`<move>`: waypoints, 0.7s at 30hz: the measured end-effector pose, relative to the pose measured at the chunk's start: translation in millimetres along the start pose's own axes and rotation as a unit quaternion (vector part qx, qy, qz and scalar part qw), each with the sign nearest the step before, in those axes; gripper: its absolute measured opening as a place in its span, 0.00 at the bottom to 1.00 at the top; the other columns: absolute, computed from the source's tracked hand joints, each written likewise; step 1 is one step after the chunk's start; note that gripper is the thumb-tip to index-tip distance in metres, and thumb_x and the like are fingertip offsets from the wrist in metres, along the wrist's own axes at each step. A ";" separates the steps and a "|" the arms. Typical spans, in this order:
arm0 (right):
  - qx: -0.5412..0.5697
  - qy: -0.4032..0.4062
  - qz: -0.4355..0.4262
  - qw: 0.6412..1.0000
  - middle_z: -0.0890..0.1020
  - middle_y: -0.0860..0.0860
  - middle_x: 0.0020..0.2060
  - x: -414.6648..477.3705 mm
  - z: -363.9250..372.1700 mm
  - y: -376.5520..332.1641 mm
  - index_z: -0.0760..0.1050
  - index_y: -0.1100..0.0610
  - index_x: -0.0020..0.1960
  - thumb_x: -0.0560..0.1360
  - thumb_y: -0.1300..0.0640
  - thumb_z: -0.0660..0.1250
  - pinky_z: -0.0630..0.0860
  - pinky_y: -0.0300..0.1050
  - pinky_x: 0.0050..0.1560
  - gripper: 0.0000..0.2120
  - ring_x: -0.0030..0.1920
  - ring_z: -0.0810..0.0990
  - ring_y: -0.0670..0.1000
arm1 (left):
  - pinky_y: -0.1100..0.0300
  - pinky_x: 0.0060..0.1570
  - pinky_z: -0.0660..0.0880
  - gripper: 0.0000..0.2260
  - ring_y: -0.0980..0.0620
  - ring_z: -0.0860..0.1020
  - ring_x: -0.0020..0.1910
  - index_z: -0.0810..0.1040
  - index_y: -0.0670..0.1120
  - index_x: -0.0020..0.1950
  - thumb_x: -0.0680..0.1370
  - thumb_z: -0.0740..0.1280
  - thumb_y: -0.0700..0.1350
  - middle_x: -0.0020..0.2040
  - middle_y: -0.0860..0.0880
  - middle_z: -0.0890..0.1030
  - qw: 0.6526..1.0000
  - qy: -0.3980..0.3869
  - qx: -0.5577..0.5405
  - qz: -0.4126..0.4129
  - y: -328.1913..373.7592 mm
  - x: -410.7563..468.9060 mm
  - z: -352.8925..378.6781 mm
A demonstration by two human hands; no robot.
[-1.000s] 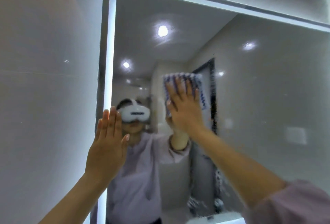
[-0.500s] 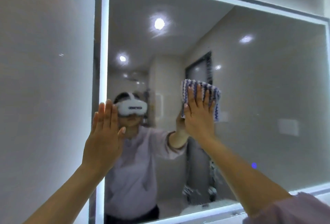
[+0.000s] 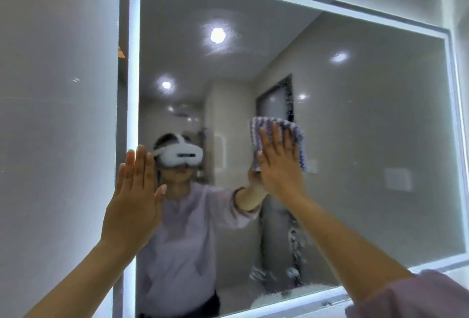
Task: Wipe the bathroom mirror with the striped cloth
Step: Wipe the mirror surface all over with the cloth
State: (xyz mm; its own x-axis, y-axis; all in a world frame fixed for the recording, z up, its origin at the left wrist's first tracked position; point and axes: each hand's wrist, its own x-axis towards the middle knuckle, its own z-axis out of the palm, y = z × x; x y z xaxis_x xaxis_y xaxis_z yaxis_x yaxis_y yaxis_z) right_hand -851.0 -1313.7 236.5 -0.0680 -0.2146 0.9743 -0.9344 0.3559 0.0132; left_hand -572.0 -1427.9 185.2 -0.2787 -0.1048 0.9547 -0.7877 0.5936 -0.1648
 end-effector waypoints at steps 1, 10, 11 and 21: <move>0.005 -0.010 0.032 0.999 0.49 0.54 0.78 7.9 0.4 4.8 0.42 0.48 0.78 0.81 0.46 0.41 0.47 0.61 0.73 0.27 0.78 0.44 0.56 | 0.52 0.75 0.43 0.28 0.40 0.49 0.76 0.52 0.36 0.75 0.80 0.50 0.51 0.77 0.39 0.51 1.000 0.001 -0.006 -0.002 0.4 0.3 -0.7; 0.043 -0.042 -0.178 0.982 0.45 0.49 0.78 -50.0 -2.0 -92.6 0.45 0.47 0.78 0.81 0.48 0.51 0.43 0.61 0.74 0.28 0.78 0.42 0.54 | 0.52 0.75 0.43 0.28 0.40 0.49 0.76 0.52 0.35 0.75 0.80 0.50 0.50 0.77 0.38 0.51 1.000 0.015 -0.021 -0.007 -0.1 0.4 0.8; 0.043 -0.050 -0.211 0.975 0.47 0.47 0.78 -52.5 -1.0 -92.5 0.47 0.45 0.78 0.82 0.47 0.49 0.43 0.60 0.75 0.26 0.78 0.43 0.53 | 0.52 0.75 0.44 0.28 0.40 0.49 0.76 0.53 0.35 0.75 0.80 0.50 0.50 0.77 0.38 0.52 1.000 0.013 -0.018 -0.006 0.0 0.2 1.2; 0.052 -0.017 0.195 0.979 0.37 0.51 0.77 62.9 -12.3 -6.6 0.30 0.50 0.74 0.79 0.44 0.38 0.36 0.56 0.75 0.28 0.75 0.31 0.52 | 0.54 0.75 0.41 0.27 0.39 0.51 0.76 0.53 0.36 0.75 0.80 0.48 0.51 0.77 0.38 0.52 0.999 0.014 -0.036 -0.011 1.1 0.7 1.5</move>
State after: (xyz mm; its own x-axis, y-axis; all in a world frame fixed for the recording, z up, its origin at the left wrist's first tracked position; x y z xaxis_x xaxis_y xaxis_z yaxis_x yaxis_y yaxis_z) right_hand -844.8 -1318.3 300.4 -0.4368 -0.1116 0.8926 -0.8656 0.3222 -0.3833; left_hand -573.9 -1428.6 185.3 -0.2452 -0.0964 0.9647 -0.7521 0.6468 -0.1266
